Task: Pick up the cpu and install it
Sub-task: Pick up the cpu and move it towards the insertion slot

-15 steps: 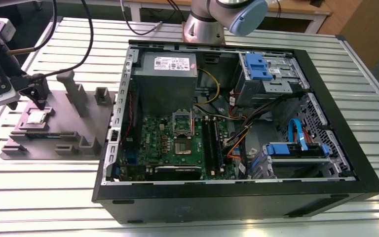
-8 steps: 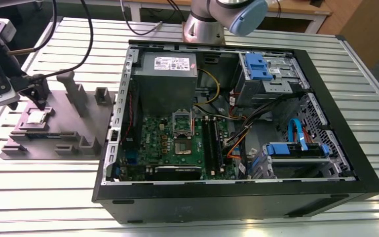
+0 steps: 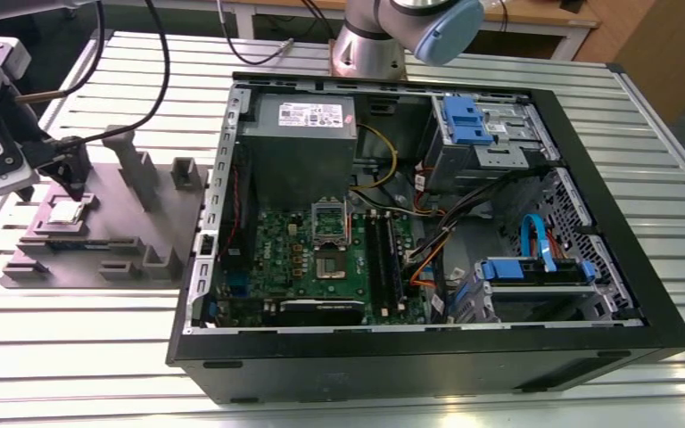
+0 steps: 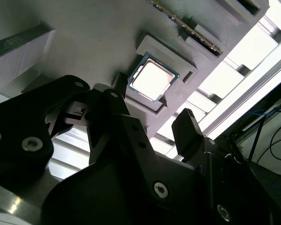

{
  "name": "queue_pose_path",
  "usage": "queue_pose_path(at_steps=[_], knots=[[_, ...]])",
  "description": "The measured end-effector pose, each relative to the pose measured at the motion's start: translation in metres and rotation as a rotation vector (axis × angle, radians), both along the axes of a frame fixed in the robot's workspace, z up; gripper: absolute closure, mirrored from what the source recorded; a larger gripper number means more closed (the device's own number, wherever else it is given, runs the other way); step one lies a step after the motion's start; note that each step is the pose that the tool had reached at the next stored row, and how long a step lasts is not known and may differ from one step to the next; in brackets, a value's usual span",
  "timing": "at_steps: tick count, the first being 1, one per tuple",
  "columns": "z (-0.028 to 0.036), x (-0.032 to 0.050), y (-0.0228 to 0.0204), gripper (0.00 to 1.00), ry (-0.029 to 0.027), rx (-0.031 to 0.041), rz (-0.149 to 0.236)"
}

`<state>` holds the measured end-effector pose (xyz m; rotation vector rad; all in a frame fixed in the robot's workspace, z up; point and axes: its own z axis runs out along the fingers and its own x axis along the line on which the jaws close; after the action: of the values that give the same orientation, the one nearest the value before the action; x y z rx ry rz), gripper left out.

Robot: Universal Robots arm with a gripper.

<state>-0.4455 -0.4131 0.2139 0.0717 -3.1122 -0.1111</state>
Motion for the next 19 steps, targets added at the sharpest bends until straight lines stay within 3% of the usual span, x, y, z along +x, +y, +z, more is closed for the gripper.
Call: queue_pose_path(at_steps=[11, 19], knots=[[-0.0013, -0.0003, 0.0, 0.35, -0.0005, 0.0003, 0.001], [-0.0094, -0.0009, 0.0004, 0.35, -0.0001, 0.0001, 0.001]])
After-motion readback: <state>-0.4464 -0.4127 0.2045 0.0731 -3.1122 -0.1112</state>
